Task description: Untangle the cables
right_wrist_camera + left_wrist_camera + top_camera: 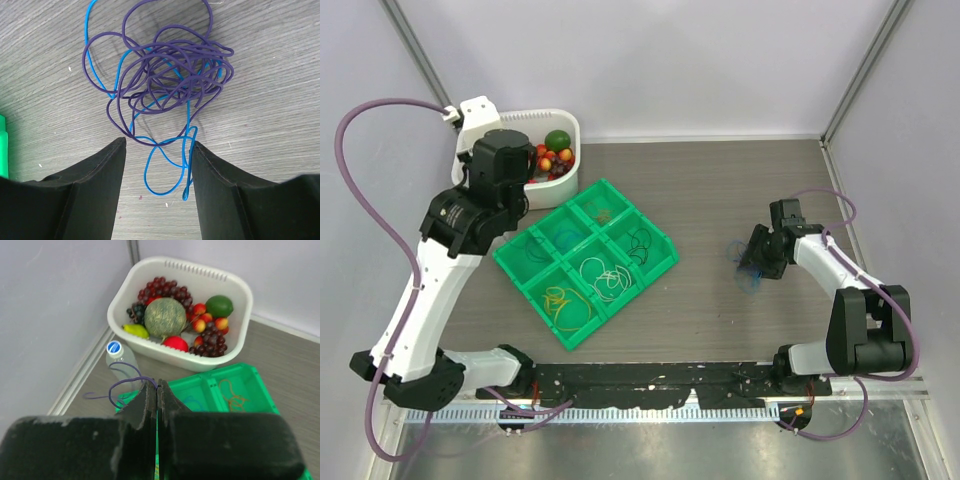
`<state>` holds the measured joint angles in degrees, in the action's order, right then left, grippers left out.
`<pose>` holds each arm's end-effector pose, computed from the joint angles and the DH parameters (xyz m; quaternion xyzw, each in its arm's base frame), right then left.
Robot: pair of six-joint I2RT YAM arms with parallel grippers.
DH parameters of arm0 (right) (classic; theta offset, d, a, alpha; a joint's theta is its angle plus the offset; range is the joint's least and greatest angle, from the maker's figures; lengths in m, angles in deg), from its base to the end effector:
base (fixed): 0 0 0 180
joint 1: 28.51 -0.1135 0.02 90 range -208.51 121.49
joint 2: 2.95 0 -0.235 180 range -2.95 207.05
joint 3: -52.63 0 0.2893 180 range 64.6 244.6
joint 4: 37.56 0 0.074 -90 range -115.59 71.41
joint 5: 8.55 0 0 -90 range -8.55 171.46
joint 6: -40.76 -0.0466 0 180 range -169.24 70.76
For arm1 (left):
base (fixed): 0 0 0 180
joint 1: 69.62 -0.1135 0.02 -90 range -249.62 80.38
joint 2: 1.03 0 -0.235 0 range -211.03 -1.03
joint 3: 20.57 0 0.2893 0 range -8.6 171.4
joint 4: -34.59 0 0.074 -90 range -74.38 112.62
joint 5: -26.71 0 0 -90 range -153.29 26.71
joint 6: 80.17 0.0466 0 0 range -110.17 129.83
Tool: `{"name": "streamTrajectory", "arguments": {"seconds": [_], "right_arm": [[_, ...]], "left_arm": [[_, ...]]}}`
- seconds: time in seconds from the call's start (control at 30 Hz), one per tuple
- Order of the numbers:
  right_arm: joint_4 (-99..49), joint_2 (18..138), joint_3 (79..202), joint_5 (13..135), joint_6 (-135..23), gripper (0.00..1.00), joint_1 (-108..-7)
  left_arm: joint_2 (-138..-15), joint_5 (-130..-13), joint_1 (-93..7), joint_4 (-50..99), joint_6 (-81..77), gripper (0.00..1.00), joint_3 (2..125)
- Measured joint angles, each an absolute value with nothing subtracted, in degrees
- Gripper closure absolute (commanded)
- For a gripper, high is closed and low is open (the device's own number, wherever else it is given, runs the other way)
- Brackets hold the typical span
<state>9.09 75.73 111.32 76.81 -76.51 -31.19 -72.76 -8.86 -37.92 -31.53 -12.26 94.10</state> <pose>0.2930 0.0175 0.1345 0.2004 0.9578 0.0906 0.1852 0.2335 -0.0997 0.4939 -0.1888 0.7608 0.1190 0.6094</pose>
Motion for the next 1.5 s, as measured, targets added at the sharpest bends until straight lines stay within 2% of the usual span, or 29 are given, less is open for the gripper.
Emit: {"name": "streamTrajectory", "arguments": {"seconds": [0.27, 0.43, 0.73, 1.07, 1.23, 1.33, 1.43, 1.5], "right_arm": [[9.0, 76.2, 111.3, 76.3, -76.5, 0.41, -31.2], [9.1, 76.2, 111.3, 75.8, -76.3, 0.41, -31.5], [8.7, 76.2, 111.0, 75.7, -76.3, 0.41, -31.8], [8.7, 76.2, 110.6, 74.8, -76.3, 0.41, -32.3], [8.7, 76.2, 110.6, 74.6, -76.3, 0.41, -34.0], [8.7, 76.2, 110.6, 74.6, -76.3, 0.41, -34.7], [8.7, 76.2, 110.6, 74.6, -76.2, 0.41, -35.3], [8.7, 76.2, 110.6, 74.6, -76.2, 0.41, -35.7]], "left_arm": [[-74.1, -20.9, -48.7, -39.0, -28.7, 1.00, 80.6], [-74.4, -30.7, -51.7, -38.5, -34.4, 1.00, 71.5], [-77.4, -45.4, -55.1, -33.3, -36.5, 1.00, 68.0], [-77.8, -53.8, -61.6, -28.7, -41.4, 1.00, 56.3], [-81.3, -54.3, -64.2, -28.2, -41.5, 1.00, 54.7], [-83.0, -54.3, -64.5, -28.1, -41.1, 0.89, 54.7], [-84.3, -54.6, -64.5, -28.4, -40.8, 0.65, 54.7], [-84.3, -54.8, -64.5, -28.8, -40.5, 0.54, 54.7]]}}
